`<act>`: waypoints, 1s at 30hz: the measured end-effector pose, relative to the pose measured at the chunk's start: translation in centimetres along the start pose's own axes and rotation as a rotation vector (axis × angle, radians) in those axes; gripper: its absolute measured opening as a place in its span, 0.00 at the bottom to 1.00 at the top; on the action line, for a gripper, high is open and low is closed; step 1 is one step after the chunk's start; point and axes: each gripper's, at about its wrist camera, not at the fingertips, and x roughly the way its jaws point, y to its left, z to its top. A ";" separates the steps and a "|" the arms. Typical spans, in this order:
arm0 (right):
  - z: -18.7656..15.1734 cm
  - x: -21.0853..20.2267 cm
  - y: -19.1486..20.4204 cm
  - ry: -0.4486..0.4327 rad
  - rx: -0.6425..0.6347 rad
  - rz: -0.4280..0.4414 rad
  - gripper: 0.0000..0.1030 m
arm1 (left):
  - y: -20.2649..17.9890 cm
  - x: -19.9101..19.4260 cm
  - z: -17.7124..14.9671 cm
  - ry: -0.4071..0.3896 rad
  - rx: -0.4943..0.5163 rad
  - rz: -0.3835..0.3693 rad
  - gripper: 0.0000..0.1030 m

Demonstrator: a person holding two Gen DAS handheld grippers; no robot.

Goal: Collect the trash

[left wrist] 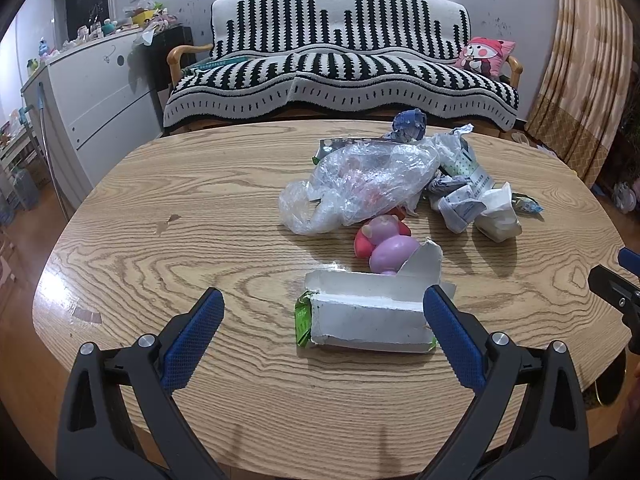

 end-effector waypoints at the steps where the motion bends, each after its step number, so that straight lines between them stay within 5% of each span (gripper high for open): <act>1: 0.0 0.0 0.1 0.000 0.000 0.001 0.95 | 0.0 0.0 0.0 0.001 -0.001 0.001 0.94; 30: 0.0 0.1 0.0 -0.002 0.004 0.004 0.95 | 0.1 0.4 -0.4 0.009 -0.002 0.000 0.94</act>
